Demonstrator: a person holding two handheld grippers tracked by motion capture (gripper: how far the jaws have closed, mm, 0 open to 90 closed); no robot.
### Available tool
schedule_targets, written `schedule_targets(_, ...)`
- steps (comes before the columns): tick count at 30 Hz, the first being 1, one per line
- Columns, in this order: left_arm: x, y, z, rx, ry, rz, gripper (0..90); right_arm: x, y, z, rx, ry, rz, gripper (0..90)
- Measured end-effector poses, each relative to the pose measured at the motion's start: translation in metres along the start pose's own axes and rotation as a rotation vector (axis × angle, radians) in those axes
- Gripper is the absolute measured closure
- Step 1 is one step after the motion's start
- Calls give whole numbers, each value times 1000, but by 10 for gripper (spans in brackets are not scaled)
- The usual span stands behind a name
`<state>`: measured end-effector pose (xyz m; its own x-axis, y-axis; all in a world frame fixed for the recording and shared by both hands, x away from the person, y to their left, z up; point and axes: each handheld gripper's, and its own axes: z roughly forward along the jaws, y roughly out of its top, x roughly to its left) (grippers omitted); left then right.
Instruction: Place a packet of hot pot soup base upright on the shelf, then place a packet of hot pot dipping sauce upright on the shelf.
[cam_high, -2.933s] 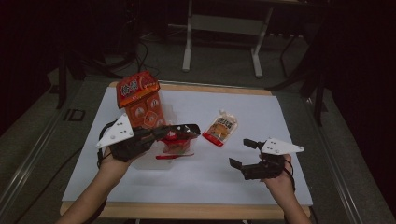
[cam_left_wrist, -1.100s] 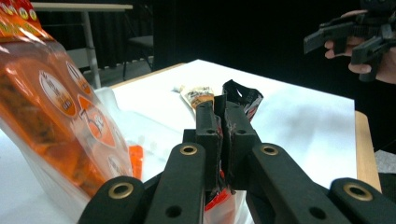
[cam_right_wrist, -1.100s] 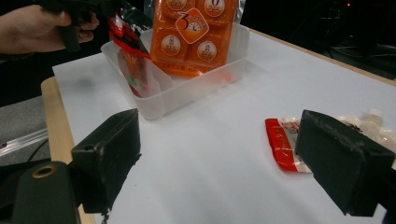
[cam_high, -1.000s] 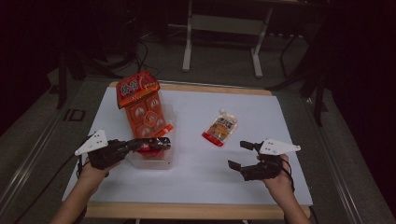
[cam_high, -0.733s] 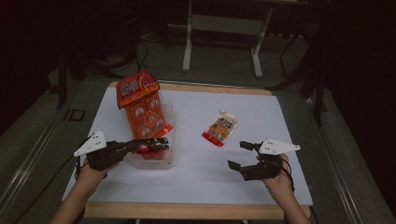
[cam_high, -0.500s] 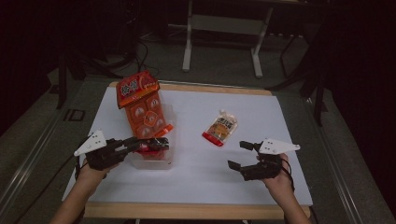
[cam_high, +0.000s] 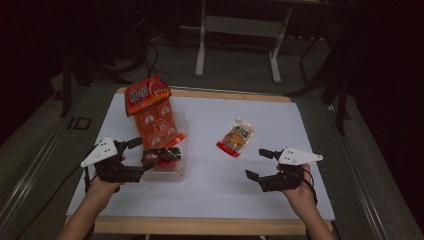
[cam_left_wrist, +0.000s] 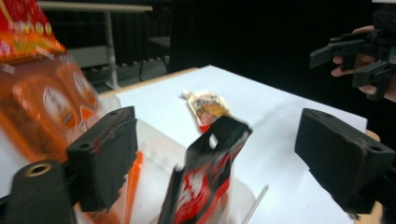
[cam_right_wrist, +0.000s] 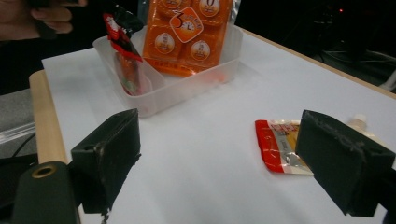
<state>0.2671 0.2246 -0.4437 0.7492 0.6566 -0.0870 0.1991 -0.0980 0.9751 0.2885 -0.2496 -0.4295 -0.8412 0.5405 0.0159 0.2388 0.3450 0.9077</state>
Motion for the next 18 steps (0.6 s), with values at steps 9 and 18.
schedule_targets(9, -30, 14, 13, 36, -49, 54, 44, -12, 3, -1, 3, -46, 70, 111)
schedule_targets(18, -56, 8, 25, 58, -117, 49, 36, -35, 9, 11, 1, -162, 93, 144)
